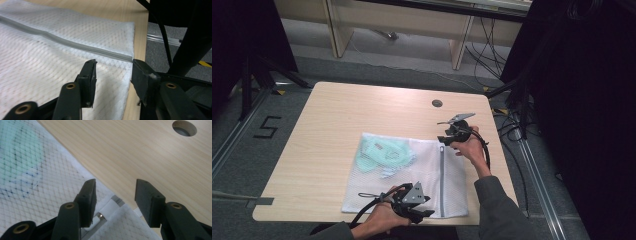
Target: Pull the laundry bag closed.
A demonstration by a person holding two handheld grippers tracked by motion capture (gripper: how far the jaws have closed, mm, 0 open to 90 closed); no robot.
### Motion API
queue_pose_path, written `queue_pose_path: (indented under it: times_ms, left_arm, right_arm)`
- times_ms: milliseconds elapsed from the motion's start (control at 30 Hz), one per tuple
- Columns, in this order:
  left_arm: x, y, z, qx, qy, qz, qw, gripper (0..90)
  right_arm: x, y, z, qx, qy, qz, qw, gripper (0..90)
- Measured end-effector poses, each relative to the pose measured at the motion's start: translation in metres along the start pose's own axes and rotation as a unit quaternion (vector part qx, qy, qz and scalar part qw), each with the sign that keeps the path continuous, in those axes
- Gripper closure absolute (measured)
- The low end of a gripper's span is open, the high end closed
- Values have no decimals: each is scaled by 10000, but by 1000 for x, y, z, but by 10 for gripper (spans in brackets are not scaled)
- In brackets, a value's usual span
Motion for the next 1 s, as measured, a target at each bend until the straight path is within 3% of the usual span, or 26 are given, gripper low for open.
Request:
queue_pose_path:
  times_ms: [67, 100, 200, 300, 433, 467, 533, 600, 633, 667, 767, 800, 933, 967, 1000]
  left_arm:
    - [3, 0, 5, 78, -44, -24, 10000, 511]
    - [3, -1, 6, -29, -64, 45, 10000, 500]
    - [10, -1, 13, 10, -169, 62, 9998, 464]
    - [14, -1, 20, -29, -253, 173, 9995, 436]
    - [22, 0, 33, -131, -440, 230, 9987, 406]
    - [24, 0, 37, -95, -468, 248, 9986, 401]
    - [27, 0, 43, -164, -509, 325, 9980, 388]
    - [30, 1, 50, -189, -606, 369, 9973, 379]
    - [31, 2, 52, -239, -603, 447, 9969, 376]
    - [32, 3, 56, -163, -632, 422, 9970, 371]
    - [34, 6, 63, -109, -707, 398, 9966, 361]
    - [34, 7, 64, -166, -725, 485, 9960, 356]
    - [37, 13, 74, -81, -843, 457, 9954, 340]
    - [39, 14, 77, -64, -857, 474, 9952, 340]
    - [40, 15, 80, -67, -907, 464, 9948, 338]
  right_arm:
    - [1, 0, 4, 28, -15, -12, 10000, 500]
    - [2, -1, 3, -88, 57, 0, 9999, 491]
    - [5, -1, 8, -108, 44, -25, 9999, 470]
    - [8, 0, 14, 0, 14, 111, 9999, 459]
    - [14, 0, 19, -262, -11, 232, 9994, 452]
    - [15, 1, 23, -156, -50, 285, 9995, 450]
    - [18, 2, 25, -297, -27, 267, 9992, 445]
    - [19, 4, 30, -248, -64, 284, 9993, 437]
    - [20, 4, 30, -393, -5, 274, 9988, 435]
    - [20, 5, 32, -405, -16, 365, 9985, 430]
    - [24, 10, 40, -391, -50, 318, 9987, 422]
    - [25, 13, 43, -334, -70, 364, 9988, 421]
    - [32, 19, 48, -478, -122, 393, 9980, 406]
    - [35, 22, 53, -304, -177, 367, 9987, 403]
    - [35, 22, 52, -449, -90, 362, 9983, 401]
Point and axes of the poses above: each handheld gripper's, and its own axes: z roughly backward along the jaws, y roughly out of its underside, x roughly to its left, the point moved 6 cm from there along -z, roughly forward along the jaws, and after that the axes turned 12 degrees about y, right-handed, at the moved point
